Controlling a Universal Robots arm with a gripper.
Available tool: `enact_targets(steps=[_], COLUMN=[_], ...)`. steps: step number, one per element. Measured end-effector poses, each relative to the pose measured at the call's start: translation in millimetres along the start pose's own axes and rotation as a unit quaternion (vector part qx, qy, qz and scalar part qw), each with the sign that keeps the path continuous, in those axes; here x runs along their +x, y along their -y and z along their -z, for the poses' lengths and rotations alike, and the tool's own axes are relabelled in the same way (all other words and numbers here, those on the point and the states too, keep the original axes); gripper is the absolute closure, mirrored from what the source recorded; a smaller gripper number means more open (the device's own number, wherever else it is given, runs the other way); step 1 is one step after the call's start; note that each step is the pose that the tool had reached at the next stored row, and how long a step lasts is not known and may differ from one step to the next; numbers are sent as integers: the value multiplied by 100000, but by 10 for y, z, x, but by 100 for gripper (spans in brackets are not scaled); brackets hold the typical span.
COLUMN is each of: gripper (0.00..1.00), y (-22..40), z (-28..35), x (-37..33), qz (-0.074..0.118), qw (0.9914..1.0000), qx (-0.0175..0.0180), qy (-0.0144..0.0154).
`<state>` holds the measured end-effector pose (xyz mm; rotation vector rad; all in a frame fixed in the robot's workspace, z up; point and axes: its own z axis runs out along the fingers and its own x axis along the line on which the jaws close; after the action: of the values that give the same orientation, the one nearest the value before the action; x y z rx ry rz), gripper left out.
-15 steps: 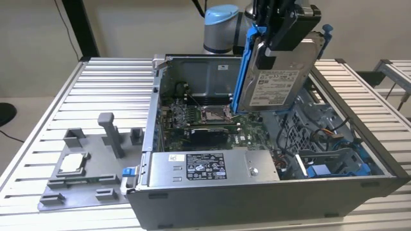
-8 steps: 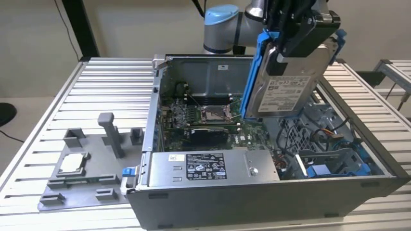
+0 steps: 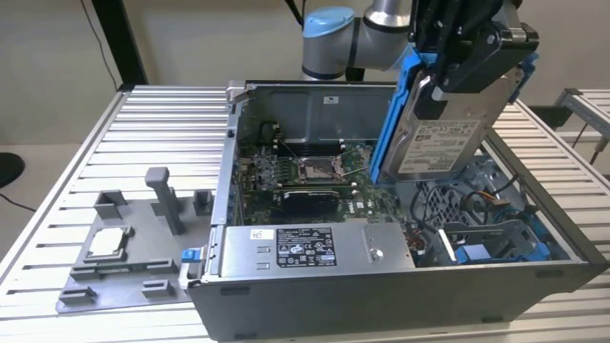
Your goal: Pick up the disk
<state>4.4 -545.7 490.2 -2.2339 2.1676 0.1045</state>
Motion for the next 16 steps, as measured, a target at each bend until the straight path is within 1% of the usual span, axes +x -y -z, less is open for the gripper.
enact_targets(steps=[9, 16], gripper=[100, 100], y=[198, 331], z=[-2, -9], x=[116, 213], qz=[-1, 0], qw=[100000, 100000], qx=[0, 1], qy=[-9, -9])
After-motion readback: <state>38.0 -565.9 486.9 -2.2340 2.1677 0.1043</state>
